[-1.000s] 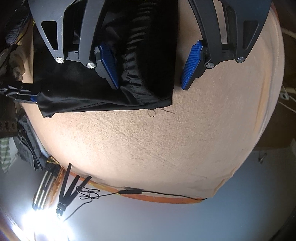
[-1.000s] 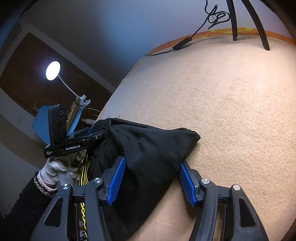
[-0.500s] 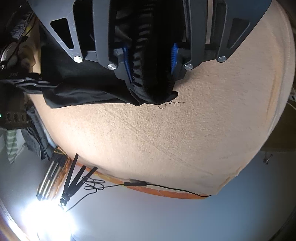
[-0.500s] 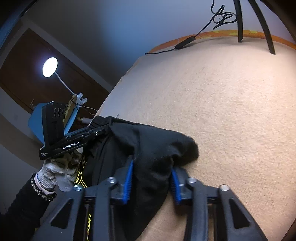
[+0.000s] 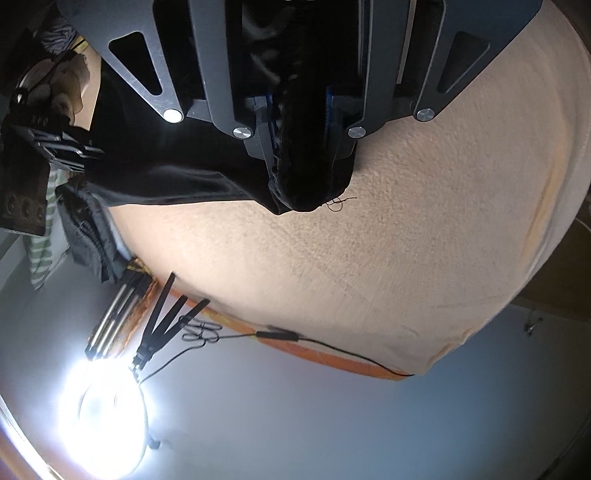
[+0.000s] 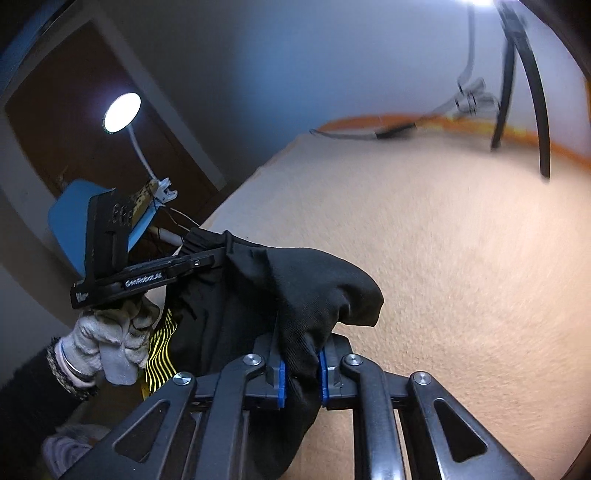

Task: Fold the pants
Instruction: 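Lift the folded pants with both tools and carry them toward the pillow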

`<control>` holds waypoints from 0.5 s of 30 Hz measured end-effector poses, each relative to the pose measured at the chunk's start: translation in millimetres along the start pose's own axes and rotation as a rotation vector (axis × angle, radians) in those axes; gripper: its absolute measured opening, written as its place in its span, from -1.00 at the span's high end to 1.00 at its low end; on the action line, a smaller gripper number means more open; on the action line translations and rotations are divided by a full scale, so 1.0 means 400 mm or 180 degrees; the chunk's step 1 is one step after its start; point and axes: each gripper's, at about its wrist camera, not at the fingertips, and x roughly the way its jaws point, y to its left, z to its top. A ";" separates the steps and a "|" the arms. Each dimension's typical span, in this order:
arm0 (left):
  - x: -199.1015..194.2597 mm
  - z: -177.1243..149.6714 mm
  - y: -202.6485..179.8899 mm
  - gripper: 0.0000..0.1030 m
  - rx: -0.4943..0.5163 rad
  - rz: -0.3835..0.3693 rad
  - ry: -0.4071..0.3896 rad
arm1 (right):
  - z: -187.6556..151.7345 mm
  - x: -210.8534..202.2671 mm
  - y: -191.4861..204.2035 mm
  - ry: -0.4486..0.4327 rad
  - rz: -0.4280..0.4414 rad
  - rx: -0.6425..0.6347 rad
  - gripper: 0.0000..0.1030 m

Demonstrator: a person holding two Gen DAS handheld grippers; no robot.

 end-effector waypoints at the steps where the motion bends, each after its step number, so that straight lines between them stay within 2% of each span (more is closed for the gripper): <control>1: -0.009 -0.001 -0.001 0.69 -0.0028 -0.0017 -0.0033 | 0.001 -0.011 0.019 -0.0037 -0.0049 -0.0106 0.80; 6: -0.069 -0.011 -0.033 0.70 0.0027 -0.0043 -0.0222 | -0.008 -0.073 0.108 -0.0208 -0.0199 -0.0522 0.80; 15: -0.192 0.006 -0.092 0.71 0.0111 -0.0108 -0.0530 | 0.007 -0.188 0.188 -0.0447 -0.0295 -0.0786 0.80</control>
